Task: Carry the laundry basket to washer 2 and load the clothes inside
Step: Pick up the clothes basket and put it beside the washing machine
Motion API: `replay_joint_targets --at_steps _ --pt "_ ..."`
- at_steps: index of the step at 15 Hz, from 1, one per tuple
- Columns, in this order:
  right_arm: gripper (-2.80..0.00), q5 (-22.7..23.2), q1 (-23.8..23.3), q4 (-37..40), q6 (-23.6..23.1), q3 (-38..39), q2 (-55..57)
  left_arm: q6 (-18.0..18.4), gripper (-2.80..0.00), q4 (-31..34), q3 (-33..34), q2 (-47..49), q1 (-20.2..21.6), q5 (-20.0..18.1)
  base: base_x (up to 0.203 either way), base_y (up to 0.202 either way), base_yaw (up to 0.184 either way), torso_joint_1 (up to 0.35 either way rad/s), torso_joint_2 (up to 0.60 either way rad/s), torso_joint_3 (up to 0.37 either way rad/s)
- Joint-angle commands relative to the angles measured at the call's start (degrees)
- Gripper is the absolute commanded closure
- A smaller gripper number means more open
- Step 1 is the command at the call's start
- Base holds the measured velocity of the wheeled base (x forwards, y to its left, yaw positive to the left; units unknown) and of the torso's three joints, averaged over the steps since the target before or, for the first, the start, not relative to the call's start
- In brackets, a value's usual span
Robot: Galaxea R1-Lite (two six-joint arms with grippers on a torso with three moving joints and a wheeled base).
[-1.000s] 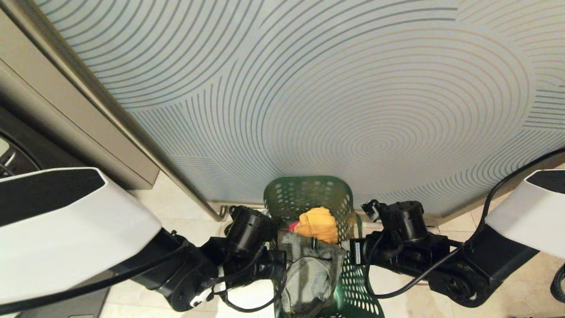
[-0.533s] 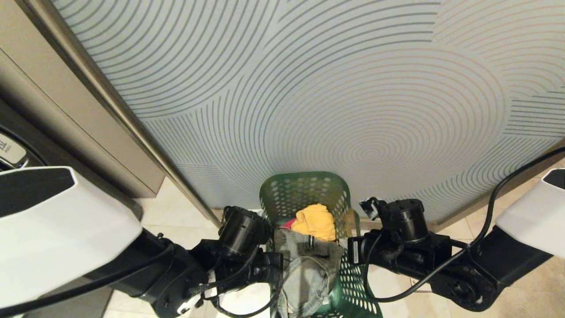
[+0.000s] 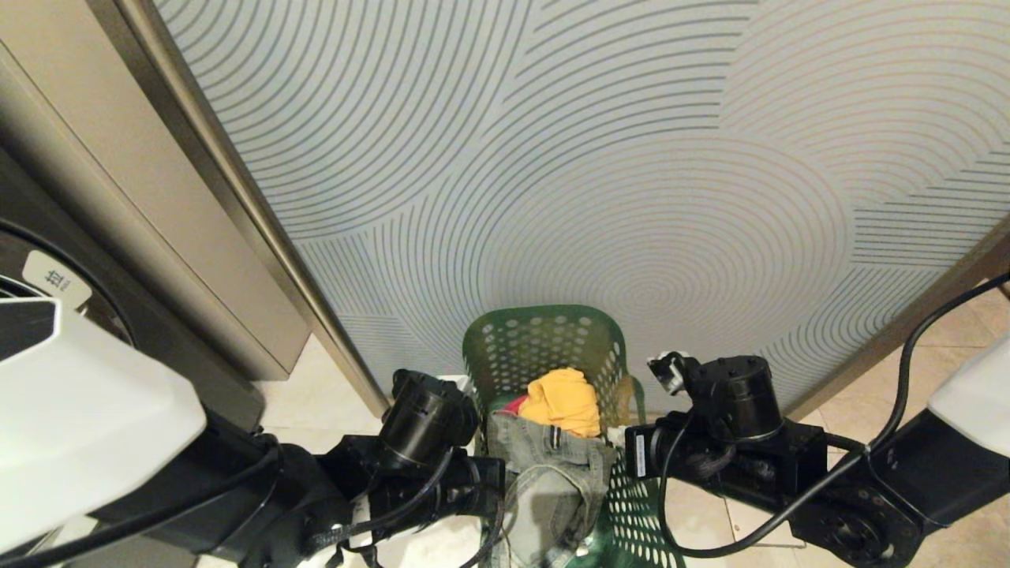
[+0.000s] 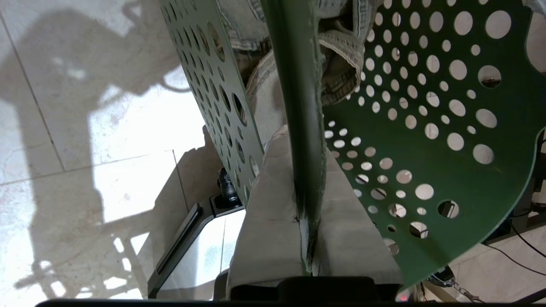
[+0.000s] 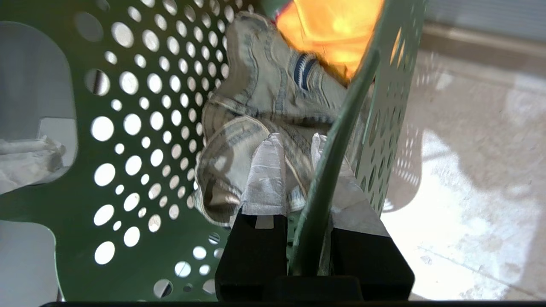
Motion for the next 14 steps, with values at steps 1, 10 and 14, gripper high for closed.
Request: replay_joint_targets --at_steps 1,10,14 --pt "0.00 0.0 0.1 -0.3 0.1 0.8 -1.5 -0.2 0.00 -0.2 0.2 -0.9 -0.6 0.1 0.000 0.000 0.000 -0.002 0.00 0.198" --pt "0.00 -0.7 0.4 -0.3 0.1 4.2 -5.5 -0.4 0.00 -0.5 2.0 -2.9 -4.6 2.3 0.000 0.000 0.000 0.001 0.00 0.204" --pt "0.00 -0.7 0.5 -0.5 0.2 4.8 -5.5 -0.2 0.00 -0.4 2.3 -3.8 -5.2 2.5 0.000 0.000 0.000 0.004 0.00 0.202"
